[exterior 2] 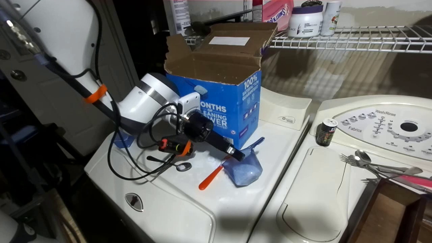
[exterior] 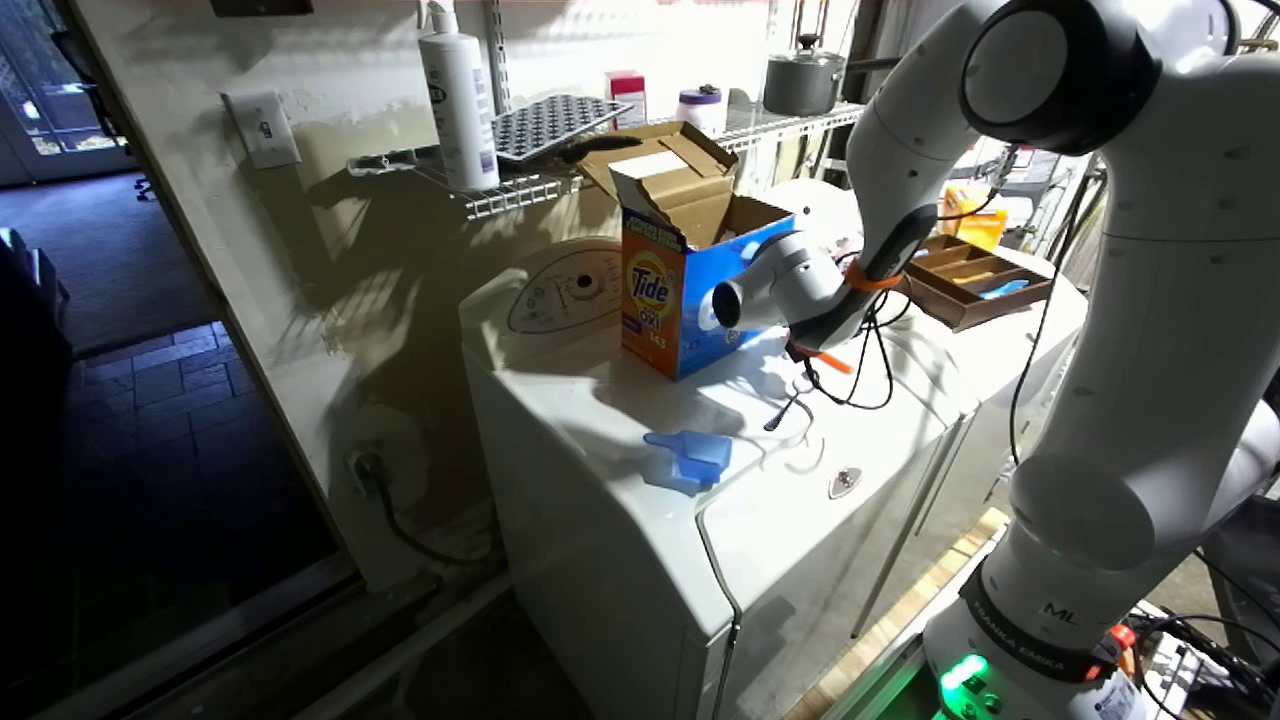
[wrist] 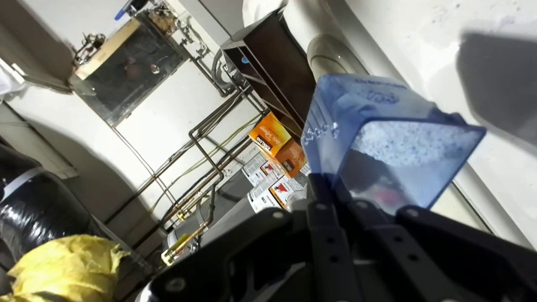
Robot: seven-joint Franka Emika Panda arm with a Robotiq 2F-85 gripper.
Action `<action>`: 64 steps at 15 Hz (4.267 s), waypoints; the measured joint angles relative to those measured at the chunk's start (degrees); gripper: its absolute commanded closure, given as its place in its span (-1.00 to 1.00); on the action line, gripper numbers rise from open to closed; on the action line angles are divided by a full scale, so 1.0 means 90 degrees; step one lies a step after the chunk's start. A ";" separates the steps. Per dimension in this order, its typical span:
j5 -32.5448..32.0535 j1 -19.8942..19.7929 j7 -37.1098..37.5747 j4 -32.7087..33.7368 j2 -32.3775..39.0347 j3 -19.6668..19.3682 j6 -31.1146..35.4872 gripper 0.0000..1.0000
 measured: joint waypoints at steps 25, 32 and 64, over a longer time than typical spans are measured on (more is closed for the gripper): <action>0.1538 -0.0802 0.0707 -0.0149 -0.0959 -0.1326 0.4886 0.98; 0.2034 -0.0845 0.0662 -0.0230 -0.0959 -0.1509 0.5631 0.39; 0.3612 -0.0957 -0.4339 -0.1972 -0.1937 -0.1906 0.7978 -1.00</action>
